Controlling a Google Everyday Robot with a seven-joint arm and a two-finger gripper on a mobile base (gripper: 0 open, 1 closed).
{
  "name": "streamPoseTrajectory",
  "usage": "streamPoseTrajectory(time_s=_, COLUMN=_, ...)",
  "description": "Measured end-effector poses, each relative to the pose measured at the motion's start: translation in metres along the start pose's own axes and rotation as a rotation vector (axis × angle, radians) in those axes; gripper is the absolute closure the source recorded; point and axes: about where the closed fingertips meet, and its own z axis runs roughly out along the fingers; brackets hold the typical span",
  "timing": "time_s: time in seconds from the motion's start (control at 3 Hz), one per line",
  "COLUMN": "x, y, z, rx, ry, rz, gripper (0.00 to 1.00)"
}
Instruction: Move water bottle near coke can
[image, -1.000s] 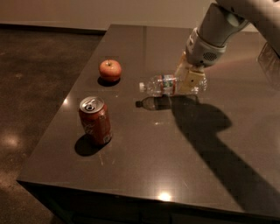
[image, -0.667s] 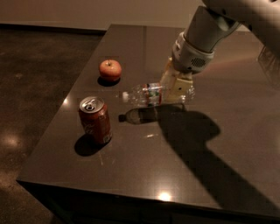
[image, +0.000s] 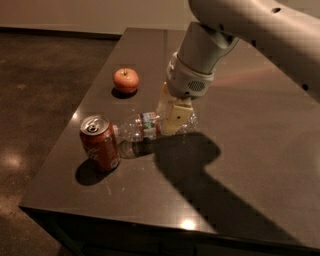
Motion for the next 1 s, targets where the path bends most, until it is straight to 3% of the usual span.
streamPoseTrajectory(time_s=0.33, x=-0.011, y=0.001, z=0.016, rx=-0.028, ry=0.023, rz=0.002, gripper=0.82)
streamPoseTrajectory(time_s=1.0, x=-0.013, y=0.001, z=0.030, rx=-0.053, ry=0.038, rz=0.027, gripper=0.35)
